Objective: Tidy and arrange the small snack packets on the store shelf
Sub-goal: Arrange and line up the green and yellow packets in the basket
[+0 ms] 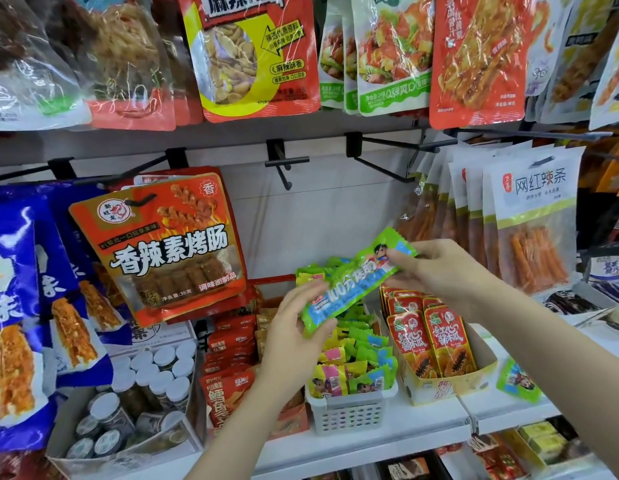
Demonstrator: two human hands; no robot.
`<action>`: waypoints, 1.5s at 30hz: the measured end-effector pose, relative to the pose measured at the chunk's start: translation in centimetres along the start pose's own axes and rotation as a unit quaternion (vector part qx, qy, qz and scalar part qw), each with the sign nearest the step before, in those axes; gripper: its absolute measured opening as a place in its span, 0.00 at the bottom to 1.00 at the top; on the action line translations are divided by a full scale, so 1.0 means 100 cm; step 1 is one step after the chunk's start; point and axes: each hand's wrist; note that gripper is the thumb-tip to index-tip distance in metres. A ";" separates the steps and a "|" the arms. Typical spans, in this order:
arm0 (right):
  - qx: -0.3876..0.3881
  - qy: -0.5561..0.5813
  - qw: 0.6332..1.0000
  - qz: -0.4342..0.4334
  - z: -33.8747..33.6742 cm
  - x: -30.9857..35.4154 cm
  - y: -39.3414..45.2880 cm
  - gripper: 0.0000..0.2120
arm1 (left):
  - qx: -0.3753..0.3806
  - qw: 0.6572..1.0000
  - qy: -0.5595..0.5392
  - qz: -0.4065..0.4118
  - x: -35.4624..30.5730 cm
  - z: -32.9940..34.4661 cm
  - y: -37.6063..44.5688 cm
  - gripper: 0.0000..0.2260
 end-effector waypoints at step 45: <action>0.043 -0.723 0.688 -0.044 0.063 -0.067 0.083 0.12 | 0.207 0.908 0.362 -0.045 0.056 0.011 0.035 0.33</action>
Point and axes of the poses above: each hand's wrist, its own y-axis towards the middle knuckle, its own z-axis out of the palm, x = y × z, and after that the axes turned 5 degrees about -y, right-handed
